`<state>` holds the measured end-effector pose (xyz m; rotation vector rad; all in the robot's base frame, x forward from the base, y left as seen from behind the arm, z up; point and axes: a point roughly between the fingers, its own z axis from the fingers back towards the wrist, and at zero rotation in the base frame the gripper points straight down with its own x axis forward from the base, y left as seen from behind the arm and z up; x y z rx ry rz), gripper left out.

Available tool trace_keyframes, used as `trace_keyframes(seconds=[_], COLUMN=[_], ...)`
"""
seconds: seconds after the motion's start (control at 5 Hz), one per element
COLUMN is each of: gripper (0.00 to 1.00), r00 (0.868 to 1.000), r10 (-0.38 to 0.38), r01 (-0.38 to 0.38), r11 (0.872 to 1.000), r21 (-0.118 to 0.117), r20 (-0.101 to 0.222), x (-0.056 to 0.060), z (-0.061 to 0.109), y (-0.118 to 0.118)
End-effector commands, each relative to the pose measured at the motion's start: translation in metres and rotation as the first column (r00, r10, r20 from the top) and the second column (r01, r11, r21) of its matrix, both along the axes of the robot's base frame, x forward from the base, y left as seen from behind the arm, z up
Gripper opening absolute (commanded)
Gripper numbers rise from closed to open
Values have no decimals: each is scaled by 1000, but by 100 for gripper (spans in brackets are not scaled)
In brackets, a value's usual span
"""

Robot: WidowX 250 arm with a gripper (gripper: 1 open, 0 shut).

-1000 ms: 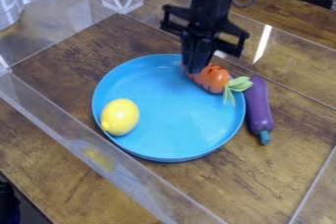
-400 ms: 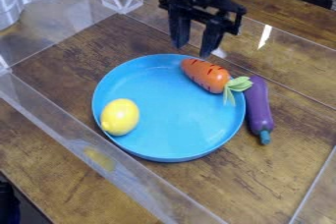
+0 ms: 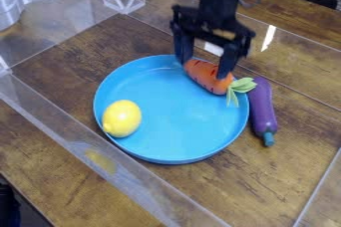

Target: Move the carrot to the left side

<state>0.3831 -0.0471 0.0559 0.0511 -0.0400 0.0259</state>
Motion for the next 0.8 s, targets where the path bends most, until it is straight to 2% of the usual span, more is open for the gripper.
trace_keyframes(seconds=[0.0, 0.2, 0.6], gripper=[100, 100, 100], r00=[998, 997, 994], r10=[29, 55, 84], r01=[-29, -56, -85], r11=[1000, 998, 996], r21=[1, 5, 5], r20=[62, 61, 69], x=[18, 27, 40], z=[1, -12, -21], y=[-6, -9, -16])
